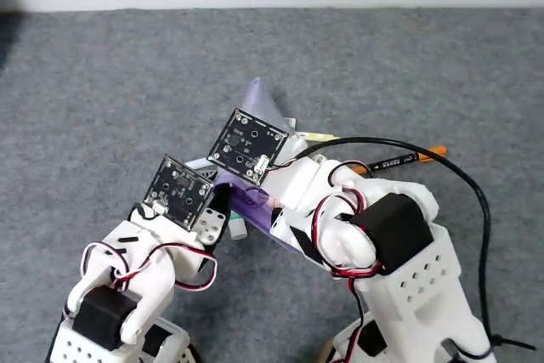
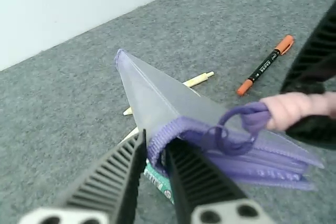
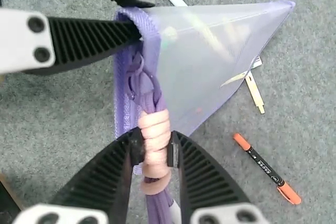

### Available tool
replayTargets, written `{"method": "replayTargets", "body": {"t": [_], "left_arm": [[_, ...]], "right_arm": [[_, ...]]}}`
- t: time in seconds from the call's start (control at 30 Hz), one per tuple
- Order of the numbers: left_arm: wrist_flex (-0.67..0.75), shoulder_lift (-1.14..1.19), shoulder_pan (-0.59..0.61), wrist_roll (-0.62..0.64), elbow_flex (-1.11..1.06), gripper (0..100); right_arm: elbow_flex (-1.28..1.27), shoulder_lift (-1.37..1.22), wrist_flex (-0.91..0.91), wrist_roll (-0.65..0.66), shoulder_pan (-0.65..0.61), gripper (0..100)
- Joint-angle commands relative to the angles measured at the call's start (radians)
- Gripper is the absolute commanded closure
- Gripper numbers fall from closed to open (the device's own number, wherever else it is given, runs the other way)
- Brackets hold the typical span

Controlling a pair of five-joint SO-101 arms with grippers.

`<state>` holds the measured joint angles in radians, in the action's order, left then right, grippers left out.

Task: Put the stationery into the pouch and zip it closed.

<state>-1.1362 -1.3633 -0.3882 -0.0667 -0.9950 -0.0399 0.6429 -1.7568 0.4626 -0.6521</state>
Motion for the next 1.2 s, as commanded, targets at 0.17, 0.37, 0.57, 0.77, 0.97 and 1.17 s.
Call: {"method": "replayTargets", "body": {"t": [0.17, 0.37, 0.57, 0.77, 0.97, 1.17], "left_arm": [[-0.006, 0.0, 0.13, -0.011, -0.031, 99], [-0.008, 0.0, 0.249, -0.011, -0.033, 99], [-0.058, 0.0, 0.29, -0.008, -0.033, 99], [-0.141, -0.006, 0.282, -0.006, -0.027, 99], [-0.146, -0.006, 0.281, -0.005, -0.033, 94], [-0.14, 0.0, 0.282, 0.15, -0.033, 69]], "right_arm": [[-0.141, 0.185, -0.044, 0.026, 0.071, 99.0], [-0.242, 0.303, -0.044, 0.094, 0.206, 99.0], [-0.301, 0.39, -0.042, 0.146, 0.366, 99.0], [-0.305, 0.455, -0.041, 0.16, 0.443, 99.0], [-0.304, 0.473, -0.039, 0.16, 0.441, 99.0], [-0.304, 0.479, -0.039, 0.161, 0.441, 99.0]]}}
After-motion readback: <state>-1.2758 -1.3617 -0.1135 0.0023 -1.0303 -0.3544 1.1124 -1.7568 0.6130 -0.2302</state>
